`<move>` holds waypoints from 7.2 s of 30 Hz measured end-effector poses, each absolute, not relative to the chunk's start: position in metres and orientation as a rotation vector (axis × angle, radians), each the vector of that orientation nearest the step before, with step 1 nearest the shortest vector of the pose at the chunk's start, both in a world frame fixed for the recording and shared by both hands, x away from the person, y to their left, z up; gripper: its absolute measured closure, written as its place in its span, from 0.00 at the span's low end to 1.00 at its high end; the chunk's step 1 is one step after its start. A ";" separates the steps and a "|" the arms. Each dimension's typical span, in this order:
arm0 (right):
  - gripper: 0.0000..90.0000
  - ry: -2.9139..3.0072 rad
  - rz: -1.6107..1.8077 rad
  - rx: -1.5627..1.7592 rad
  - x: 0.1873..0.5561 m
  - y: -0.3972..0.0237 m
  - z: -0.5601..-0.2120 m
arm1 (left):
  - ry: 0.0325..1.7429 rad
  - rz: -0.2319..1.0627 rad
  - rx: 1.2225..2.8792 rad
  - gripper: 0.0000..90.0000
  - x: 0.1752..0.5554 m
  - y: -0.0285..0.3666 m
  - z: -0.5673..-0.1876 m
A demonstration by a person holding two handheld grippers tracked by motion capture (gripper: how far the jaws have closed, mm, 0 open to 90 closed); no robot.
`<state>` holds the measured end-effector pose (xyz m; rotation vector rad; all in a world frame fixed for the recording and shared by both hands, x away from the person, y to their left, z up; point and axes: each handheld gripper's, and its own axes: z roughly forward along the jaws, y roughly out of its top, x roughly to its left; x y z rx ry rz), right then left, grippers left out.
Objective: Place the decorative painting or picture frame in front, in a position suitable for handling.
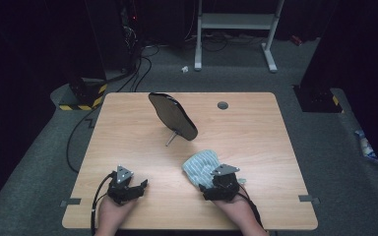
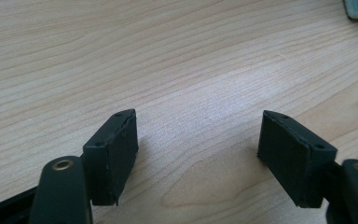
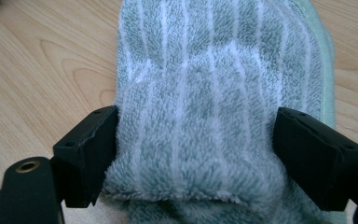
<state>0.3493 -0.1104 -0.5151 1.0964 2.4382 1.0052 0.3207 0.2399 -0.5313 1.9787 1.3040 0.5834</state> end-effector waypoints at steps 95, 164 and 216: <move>0.32 2.038 0.977 1.388 0.374 -0.236 -0.499 | 1.297 0.582 1.981 0.33 0.321 0.239 -0.531; 0.34 2.310 0.976 1.170 0.338 -0.154 -0.527 | 1.151 0.490 1.935 0.35 0.322 0.195 -0.503; 0.29 2.348 0.981 1.130 0.341 -0.153 -0.527 | 1.159 0.662 1.896 0.32 0.410 0.084 -0.425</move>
